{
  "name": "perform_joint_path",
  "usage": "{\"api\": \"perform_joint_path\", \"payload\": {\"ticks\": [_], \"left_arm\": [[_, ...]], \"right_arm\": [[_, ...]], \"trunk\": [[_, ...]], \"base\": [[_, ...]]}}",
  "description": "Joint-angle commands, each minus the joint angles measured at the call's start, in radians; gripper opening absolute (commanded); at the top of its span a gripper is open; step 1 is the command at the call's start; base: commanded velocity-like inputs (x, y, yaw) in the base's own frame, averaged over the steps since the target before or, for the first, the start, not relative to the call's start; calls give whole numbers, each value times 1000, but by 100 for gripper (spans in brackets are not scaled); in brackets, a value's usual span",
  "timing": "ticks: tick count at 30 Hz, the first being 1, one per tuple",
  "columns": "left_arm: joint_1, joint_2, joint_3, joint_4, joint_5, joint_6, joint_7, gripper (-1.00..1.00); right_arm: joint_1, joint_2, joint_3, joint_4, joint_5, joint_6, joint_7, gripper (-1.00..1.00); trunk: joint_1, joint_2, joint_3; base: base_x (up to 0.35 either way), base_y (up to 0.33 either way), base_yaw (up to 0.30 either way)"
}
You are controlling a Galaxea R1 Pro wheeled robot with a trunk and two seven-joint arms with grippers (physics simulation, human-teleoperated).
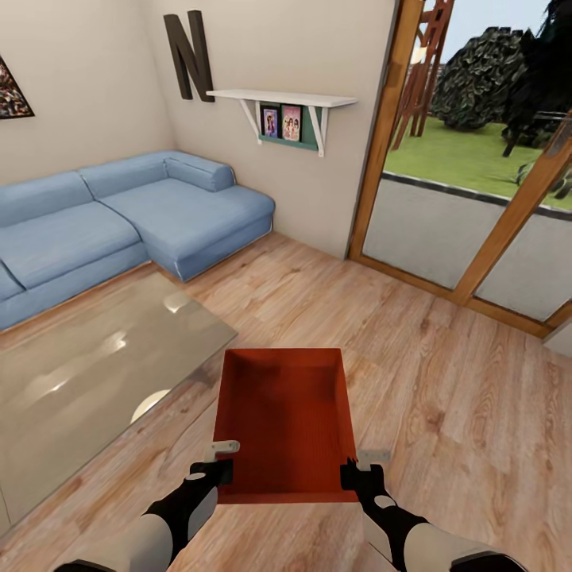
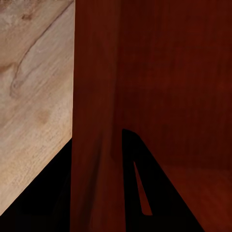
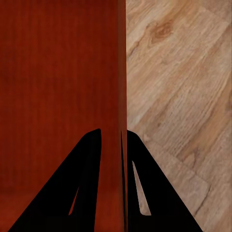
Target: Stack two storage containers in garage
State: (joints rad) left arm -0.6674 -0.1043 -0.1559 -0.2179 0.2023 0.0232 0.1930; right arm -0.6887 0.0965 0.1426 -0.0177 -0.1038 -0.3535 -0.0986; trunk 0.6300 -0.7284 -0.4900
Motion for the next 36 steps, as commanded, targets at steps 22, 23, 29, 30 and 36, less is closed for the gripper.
{"api": "perform_joint_path", "payload": {"ticks": [22, 23, 29, 30, 36], "left_arm": [[-1, 12, 70, -5, -13, -26, 16, -100], [-1, 12, 70, -5, -13, -26, 16, -100], [-1, 12, 70, -5, -14, -26, 16, -100], [-1, 12, 70, -5, -14, -26, 16, -100], [-1, 12, 70, -5, -14, -26, 16, -100]], "right_arm": [[0, 0, -18, 18, -16, -5, 0, -100], [0, 0, -18, 18, -16, -5, 0, -100], [0, 0, -17, 18, -16, -5, 0, -100], [0, 0, -18, 18, -16, -5, 0, -100], [0, 0, -18, 18, -16, -5, 0, -100]], "trunk": [[0, -1, 35], [0, -1, 37], [0, -1, 46], [0, -1, 48], [0, -1, 58]], "base": [[0, 0, 0], [0, 0, 0], [0, 0, 0], [0, 0, 0], [0, 0, 0]]}}
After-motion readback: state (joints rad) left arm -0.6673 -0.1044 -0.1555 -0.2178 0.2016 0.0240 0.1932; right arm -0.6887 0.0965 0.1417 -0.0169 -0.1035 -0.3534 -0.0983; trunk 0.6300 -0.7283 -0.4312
